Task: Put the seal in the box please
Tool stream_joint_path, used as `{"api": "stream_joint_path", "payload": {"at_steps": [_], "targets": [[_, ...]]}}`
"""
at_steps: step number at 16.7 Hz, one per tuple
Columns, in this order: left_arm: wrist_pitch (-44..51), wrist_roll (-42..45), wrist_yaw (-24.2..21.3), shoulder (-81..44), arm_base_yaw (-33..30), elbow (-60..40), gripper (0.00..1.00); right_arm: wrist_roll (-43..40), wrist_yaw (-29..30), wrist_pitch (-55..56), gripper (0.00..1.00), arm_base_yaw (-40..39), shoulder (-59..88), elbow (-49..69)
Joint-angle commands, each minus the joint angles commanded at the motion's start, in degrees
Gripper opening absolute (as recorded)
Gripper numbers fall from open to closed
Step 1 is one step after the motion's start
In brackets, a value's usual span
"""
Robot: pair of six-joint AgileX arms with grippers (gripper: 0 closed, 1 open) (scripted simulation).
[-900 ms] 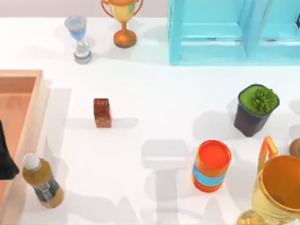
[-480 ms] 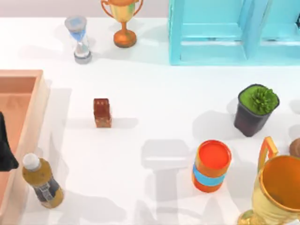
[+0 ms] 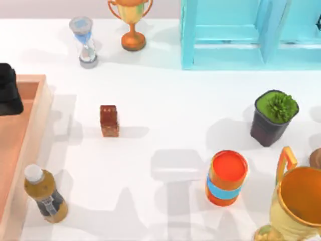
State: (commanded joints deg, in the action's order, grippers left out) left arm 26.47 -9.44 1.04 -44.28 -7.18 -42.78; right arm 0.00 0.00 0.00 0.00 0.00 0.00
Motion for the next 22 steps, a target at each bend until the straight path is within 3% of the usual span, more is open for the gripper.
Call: {"api": "stream_joint_path", "payload": {"at_steps": [9, 16, 22], "targets": [[23.12, -6.92, -1.23, -35.98, -6.51, -27.55, 1.0, 0.0, 0.0, 0.0, 1.0, 0.0, 0.0, 0.0], [39.99, -11.04, -3.14, -66.31, -13.52, -56.83, 1.0, 0.0, 0.0, 0.0, 1.0, 0.0, 0.0, 0.0], [50.12, -13.03, -1.43, -80.33, -16.92, -69.05, 1.0, 0.0, 0.0, 0.0, 1.0, 0.0, 0.0, 0.0]]}}
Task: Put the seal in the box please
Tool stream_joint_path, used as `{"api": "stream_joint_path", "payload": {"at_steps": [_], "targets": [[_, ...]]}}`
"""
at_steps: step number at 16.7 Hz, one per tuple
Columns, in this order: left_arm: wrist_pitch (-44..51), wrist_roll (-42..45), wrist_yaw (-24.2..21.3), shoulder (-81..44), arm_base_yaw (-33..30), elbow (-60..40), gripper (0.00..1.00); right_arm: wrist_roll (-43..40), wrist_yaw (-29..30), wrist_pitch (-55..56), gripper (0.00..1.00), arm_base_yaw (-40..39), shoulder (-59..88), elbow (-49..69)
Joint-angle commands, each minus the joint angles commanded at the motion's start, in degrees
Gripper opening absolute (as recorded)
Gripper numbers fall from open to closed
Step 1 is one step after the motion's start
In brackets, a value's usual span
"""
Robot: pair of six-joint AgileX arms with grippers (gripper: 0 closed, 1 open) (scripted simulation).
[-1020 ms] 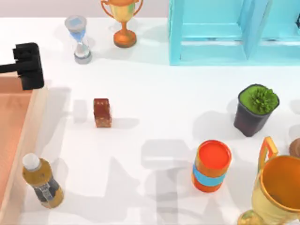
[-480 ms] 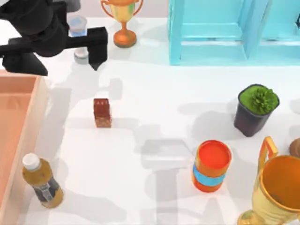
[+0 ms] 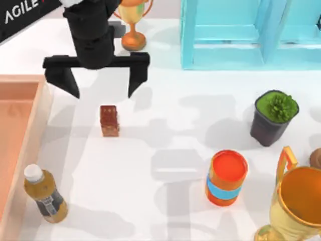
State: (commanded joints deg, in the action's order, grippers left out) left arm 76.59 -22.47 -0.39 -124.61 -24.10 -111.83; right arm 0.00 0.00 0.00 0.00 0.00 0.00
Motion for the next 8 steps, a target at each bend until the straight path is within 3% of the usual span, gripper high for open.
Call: {"api": "stream_joint_path", "payload": {"at_steps": [8], "targets": [[-0.58, 0.03, 0.2, -0.57, 0.09, 0.69, 1.0, 0.0, 0.0, 0.0, 1.0, 0.0, 0.0, 0.0]]}}
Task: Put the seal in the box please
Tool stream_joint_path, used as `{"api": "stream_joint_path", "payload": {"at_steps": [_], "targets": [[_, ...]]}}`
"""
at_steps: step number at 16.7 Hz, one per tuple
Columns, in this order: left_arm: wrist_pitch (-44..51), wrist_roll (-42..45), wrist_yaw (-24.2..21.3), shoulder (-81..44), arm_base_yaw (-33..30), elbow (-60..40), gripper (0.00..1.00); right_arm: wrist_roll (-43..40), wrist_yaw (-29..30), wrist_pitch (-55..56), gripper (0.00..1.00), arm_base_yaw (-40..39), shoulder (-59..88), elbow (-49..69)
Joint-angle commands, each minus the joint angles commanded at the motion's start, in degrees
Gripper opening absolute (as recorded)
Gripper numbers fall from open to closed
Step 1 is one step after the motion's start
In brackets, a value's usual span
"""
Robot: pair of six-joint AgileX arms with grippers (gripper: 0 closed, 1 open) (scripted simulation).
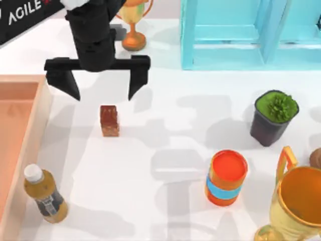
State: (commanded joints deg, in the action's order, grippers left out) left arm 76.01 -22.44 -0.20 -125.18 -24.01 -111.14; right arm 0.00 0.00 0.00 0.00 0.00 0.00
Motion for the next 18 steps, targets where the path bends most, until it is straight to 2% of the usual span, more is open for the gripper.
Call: {"api": "stream_joint_path", "payload": {"at_steps": [8, 13, 18], "targets": [[-17.93, 0.06, 0.0, -3.52, -0.08, 14.03, 1.0, 0.0, 0.0, 0.0, 1.0, 0.0, 0.0, 0.0], [-19.43, 0.05, -0.01, -3.96, -0.1, 15.41, 1.0, 0.0, 0.0, 0.0, 1.0, 0.0, 0.0, 0.0], [-19.43, 0.05, -0.01, -3.96, -0.1, 15.41, 0.62, 0.0, 0.0, 0.0, 1.0, 0.0, 0.0, 0.0]]}}
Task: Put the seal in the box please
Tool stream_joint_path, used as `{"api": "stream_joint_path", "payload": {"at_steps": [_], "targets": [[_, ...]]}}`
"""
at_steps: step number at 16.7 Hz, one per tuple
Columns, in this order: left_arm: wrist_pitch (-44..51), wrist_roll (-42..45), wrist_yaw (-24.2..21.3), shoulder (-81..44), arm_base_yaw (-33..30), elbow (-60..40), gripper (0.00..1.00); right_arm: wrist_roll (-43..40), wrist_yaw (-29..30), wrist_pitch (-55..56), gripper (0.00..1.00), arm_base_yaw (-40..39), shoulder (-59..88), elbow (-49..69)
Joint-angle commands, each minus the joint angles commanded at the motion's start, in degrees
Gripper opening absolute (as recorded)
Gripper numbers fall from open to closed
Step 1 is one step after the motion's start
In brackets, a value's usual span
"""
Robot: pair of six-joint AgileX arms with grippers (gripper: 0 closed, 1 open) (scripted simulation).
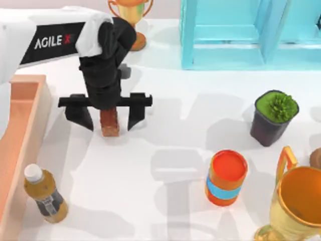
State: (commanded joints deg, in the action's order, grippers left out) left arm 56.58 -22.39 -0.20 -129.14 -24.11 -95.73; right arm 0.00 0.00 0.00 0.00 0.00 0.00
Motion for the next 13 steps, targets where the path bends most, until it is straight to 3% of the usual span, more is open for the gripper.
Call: {"api": "stream_joint_path", "payload": {"at_steps": [8, 13], "targets": [[0.0, 0.0, 0.0, 0.0, 0.0, 0.0, 0.02, 0.0, 0.0, 0.0, 1.0, 0.0, 0.0, 0.0], [0.0, 0.0, 0.0, 0.0, 0.0, 0.0, 0.0, 0.0, 0.0, 0.0, 1.0, 0.0, 0.0, 0.0]]}}
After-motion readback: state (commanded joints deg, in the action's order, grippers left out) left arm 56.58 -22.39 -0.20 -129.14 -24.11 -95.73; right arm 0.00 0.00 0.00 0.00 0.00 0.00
